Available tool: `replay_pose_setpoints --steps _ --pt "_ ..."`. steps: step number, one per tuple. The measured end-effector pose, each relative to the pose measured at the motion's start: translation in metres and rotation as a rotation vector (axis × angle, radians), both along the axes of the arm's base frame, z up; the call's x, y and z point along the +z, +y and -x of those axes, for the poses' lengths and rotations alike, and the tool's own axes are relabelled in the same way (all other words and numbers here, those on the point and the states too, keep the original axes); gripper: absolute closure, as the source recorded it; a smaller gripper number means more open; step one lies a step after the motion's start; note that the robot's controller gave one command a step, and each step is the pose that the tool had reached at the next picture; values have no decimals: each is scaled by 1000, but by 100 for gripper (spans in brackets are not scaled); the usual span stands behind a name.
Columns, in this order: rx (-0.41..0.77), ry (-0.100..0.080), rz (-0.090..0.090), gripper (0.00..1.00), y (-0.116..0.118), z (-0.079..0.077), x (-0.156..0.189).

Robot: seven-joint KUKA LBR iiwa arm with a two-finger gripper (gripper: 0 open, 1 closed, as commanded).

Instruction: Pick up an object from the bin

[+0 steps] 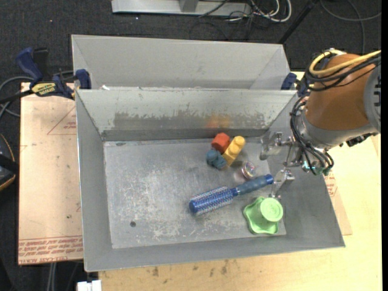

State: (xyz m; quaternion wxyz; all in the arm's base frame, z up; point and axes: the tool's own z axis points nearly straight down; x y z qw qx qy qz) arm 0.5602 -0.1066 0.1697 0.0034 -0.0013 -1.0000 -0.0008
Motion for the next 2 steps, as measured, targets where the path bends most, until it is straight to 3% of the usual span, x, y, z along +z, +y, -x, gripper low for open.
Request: replay_pose_setpoints --steps 1,2 --pt "238 -15 4 0 78 25 -95" --pt "296 -13 -2 0 121 23 -68"
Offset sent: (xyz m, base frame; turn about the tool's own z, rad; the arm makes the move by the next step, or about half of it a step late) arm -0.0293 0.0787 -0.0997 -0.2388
